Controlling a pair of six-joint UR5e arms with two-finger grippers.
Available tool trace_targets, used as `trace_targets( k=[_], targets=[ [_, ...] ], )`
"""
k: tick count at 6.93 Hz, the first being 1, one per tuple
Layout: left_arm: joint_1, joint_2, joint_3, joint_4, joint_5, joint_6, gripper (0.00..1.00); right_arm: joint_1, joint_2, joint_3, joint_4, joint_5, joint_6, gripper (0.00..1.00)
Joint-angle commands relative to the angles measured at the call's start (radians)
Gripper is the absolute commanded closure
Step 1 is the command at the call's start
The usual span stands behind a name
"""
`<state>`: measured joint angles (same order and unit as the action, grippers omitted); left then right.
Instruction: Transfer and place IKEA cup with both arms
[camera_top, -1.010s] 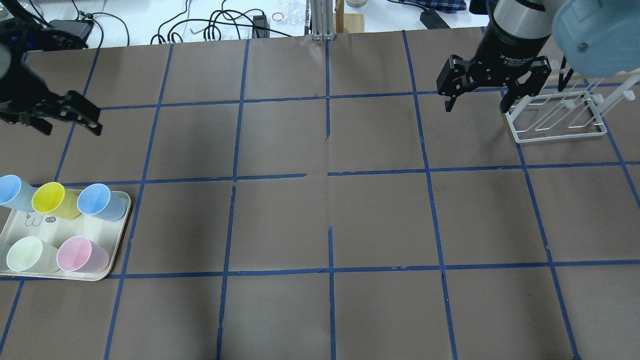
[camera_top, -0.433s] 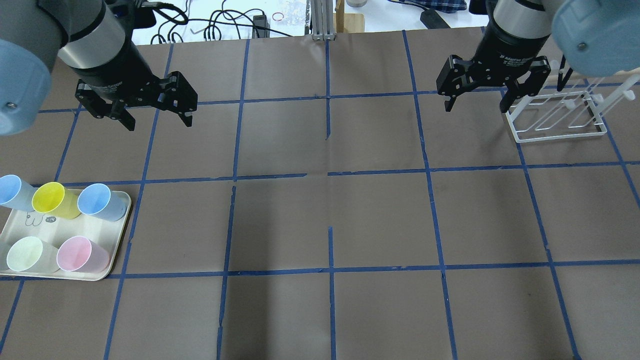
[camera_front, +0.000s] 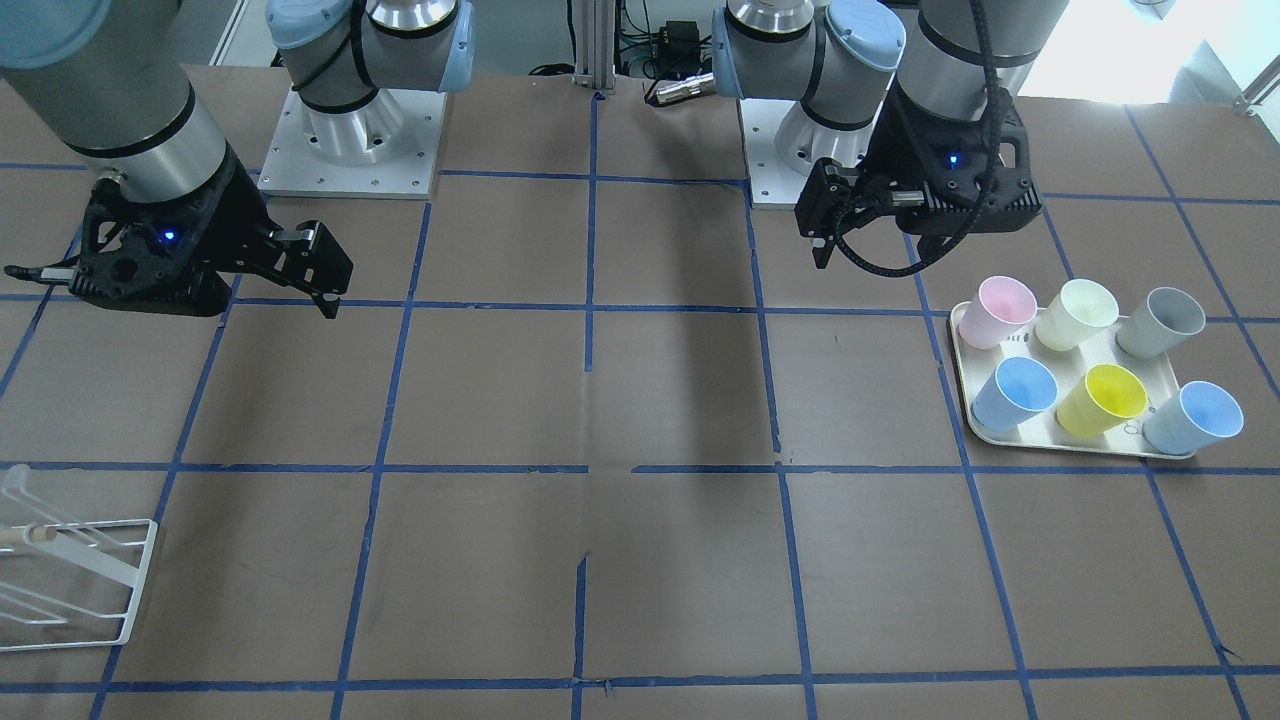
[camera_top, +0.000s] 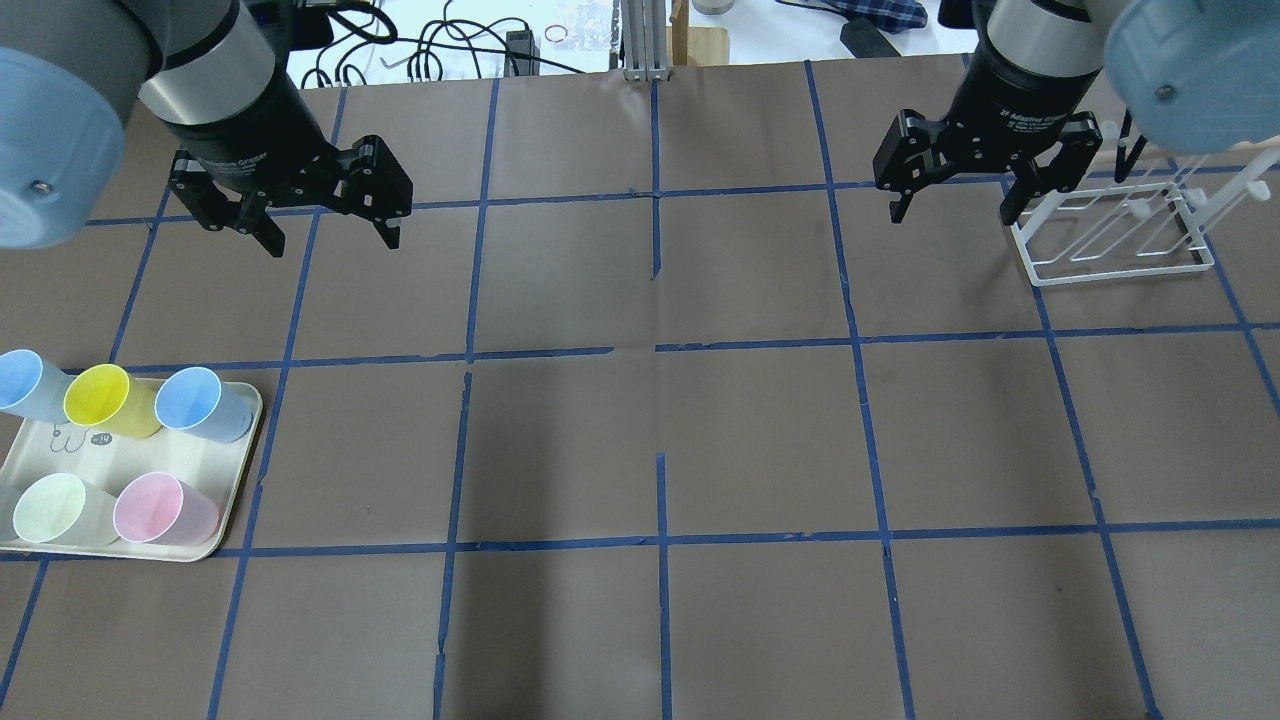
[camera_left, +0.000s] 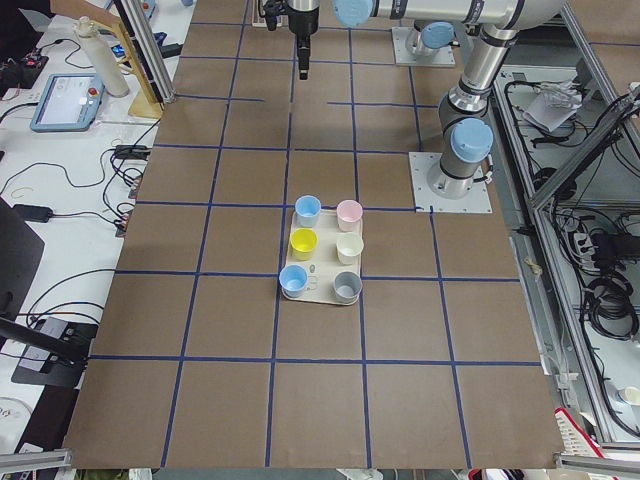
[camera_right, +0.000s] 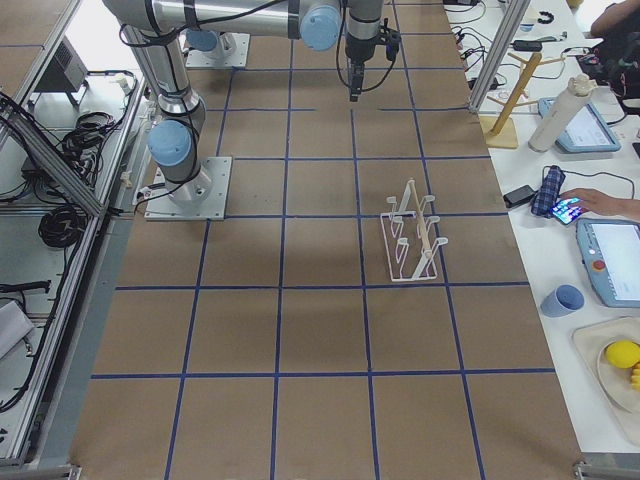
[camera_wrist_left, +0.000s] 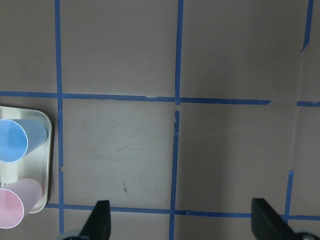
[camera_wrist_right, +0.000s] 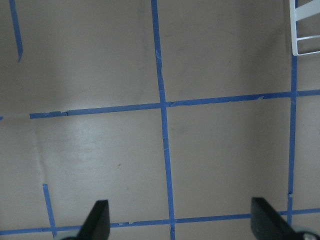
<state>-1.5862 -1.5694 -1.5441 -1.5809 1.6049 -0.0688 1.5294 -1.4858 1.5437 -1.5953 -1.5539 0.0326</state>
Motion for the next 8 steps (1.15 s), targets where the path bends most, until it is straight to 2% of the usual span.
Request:
trace_targets(
  k=[1,8],
  targets=[
    [-0.001,-0.001,0.019,-0.021,-0.006,-0.002,0.0,-0.002,-0.001,-0.001,0.0,0.0,0.0,0.0],
    [-0.009,0.012,-0.002,-0.016,-0.01,-0.002,0.0,-0.003,0.01,-0.002,-0.002,0.002,-0.005,0.0]
  ],
)
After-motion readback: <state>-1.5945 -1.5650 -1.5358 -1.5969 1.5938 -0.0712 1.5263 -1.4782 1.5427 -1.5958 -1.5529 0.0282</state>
